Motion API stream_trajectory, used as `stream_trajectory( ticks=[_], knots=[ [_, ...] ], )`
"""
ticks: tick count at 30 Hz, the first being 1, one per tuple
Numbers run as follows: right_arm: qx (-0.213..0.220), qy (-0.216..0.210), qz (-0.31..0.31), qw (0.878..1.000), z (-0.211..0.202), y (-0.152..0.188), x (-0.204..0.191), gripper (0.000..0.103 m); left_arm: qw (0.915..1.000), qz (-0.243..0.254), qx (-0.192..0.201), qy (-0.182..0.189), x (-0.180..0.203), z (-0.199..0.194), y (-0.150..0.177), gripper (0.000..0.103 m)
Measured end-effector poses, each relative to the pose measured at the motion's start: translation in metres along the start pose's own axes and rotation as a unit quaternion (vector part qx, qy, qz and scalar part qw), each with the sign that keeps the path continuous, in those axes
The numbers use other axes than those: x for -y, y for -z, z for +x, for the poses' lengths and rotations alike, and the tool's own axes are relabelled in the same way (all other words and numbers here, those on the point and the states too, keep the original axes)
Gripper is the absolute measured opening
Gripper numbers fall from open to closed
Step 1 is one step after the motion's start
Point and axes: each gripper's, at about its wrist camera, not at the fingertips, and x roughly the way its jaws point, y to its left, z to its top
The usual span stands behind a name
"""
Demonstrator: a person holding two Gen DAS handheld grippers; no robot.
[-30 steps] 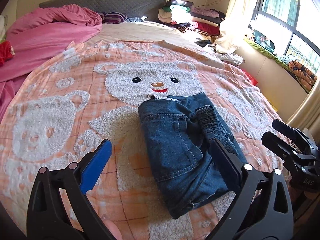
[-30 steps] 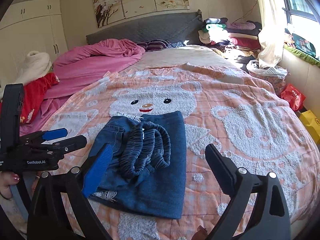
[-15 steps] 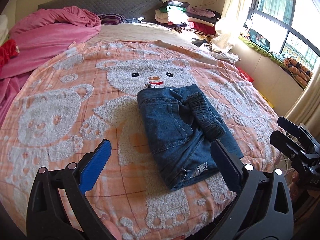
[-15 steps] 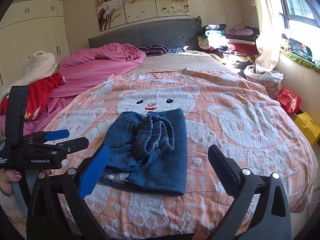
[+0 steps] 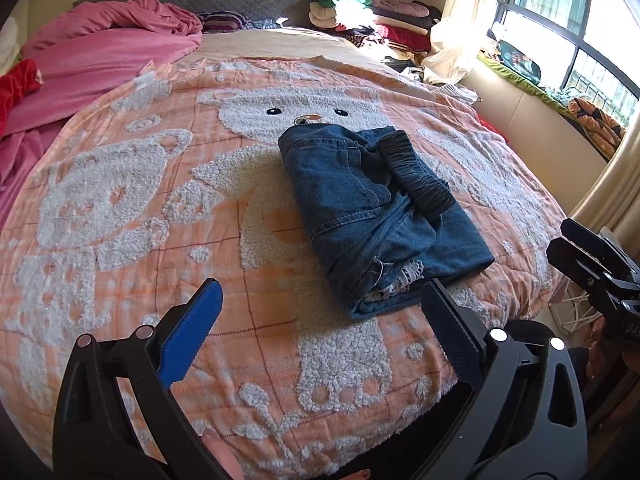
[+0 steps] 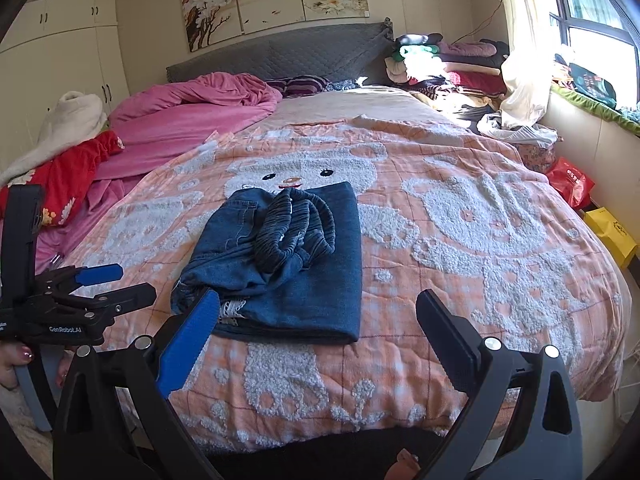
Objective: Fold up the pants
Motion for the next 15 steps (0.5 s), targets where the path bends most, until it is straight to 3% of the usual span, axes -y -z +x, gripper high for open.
stream_trajectory(
  ticks=[6,15],
  knots=[
    [-0.005,0.004,0.008,1.000,-0.001,0.010,0.002,0.098,0.9999,-0.005,0.002,-0.011,-0.006,-0.002,0.009,0.094],
    [-0.018,0.004,0.002,1.000,0.004,0.023,-0.006,0.098,0.9999,-0.012,0.007,0.004,-0.003,-0.003,0.025,0.094]
  ],
)
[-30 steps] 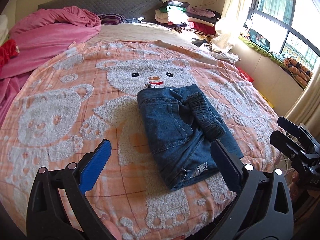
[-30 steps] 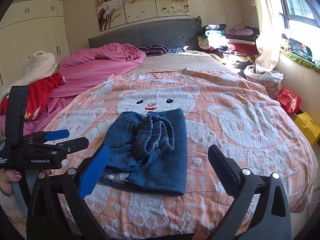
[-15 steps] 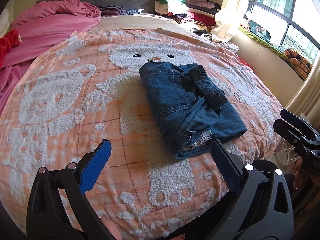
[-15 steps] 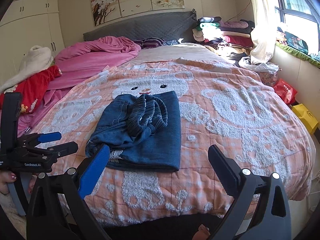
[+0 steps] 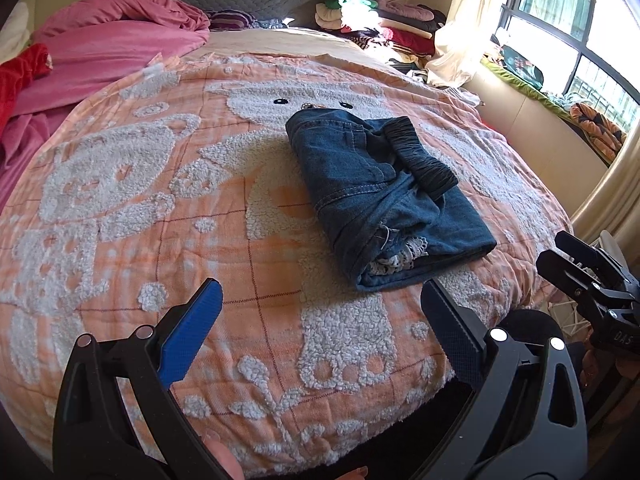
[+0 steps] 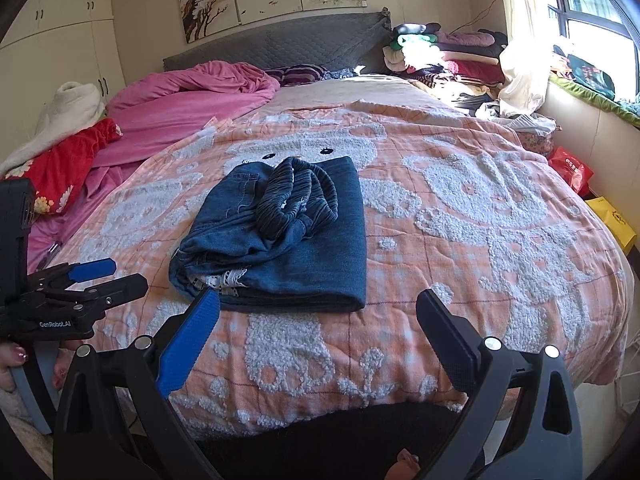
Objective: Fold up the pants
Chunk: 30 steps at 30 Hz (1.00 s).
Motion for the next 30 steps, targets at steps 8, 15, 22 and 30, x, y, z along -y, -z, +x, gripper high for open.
stream_trajectory(
  ticks=[8,15,22,30],
  knots=[
    [-0.008,0.006,-0.009,1.000,0.004,0.006,-0.004,0.098,0.9999,0.008,-0.010,0.000,0.006,0.008,0.009,0.094],
    [-0.017,0.006,-0.019,1.000,0.009,0.010,-0.007,0.098,0.9999,0.004,-0.015,0.000,0.006,0.012,0.012,0.094],
    [-0.022,0.007,-0.018,1.000,0.009,0.013,-0.006,0.098,0.9998,0.003,-0.021,0.001,0.006,0.014,0.015,0.094],
    [-0.025,0.006,-0.021,0.999,0.010,0.014,-0.007,0.098,0.9998,0.006,-0.020,-0.001,0.007,0.013,0.015,0.094]
  ],
)
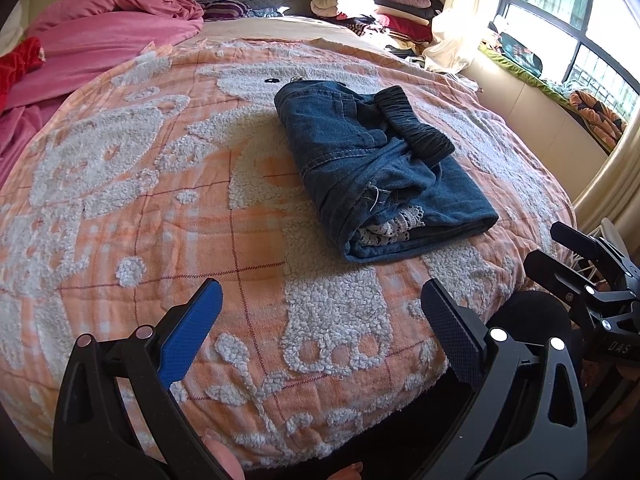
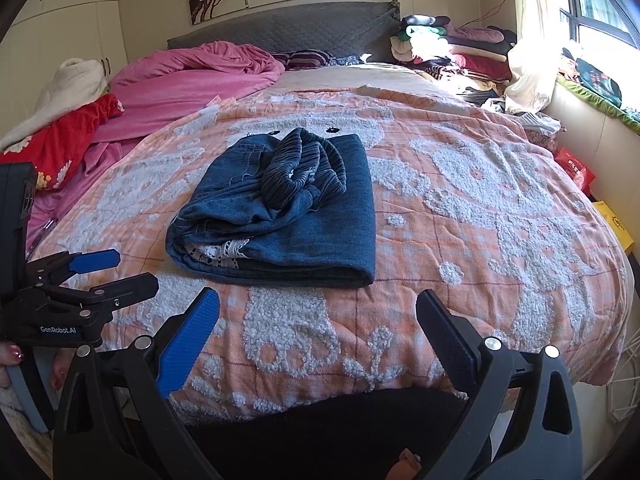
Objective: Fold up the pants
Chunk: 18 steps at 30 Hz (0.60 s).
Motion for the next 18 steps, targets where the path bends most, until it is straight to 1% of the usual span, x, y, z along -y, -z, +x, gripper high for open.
stream_trajectory(
  ticks=[18],
  knots=[
    [0.001,0.003,0.004,1.000,0.0007,0.0009,0.0017,0.098,1.0000,-0.002,0.004,-0.007,0.0012,-0.0053,-0.0031,0.094]
  ],
)
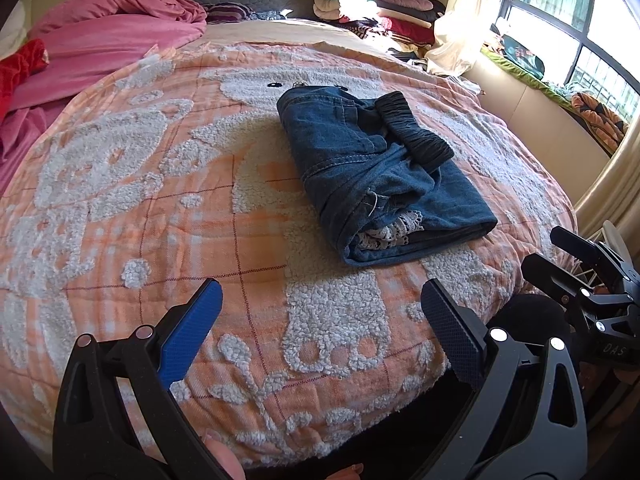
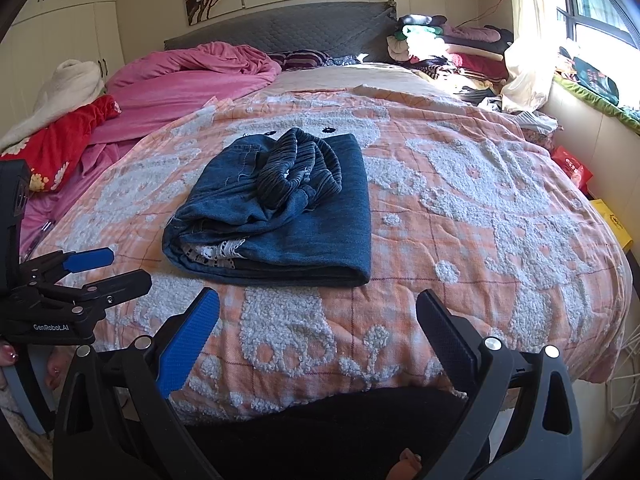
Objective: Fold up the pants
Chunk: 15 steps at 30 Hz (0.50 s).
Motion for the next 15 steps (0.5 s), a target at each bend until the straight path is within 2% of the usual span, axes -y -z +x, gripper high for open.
stream_trajectory(
  ticks=[15],
  knots=[
    [0.000,0.000,-0.002,1.000,-0.0006,0.0003,-0.0009,0.098,1.0000,-0.003,0.000,-0.002,-0.0006,-0.0007,-0.0006,0.094]
  ],
)
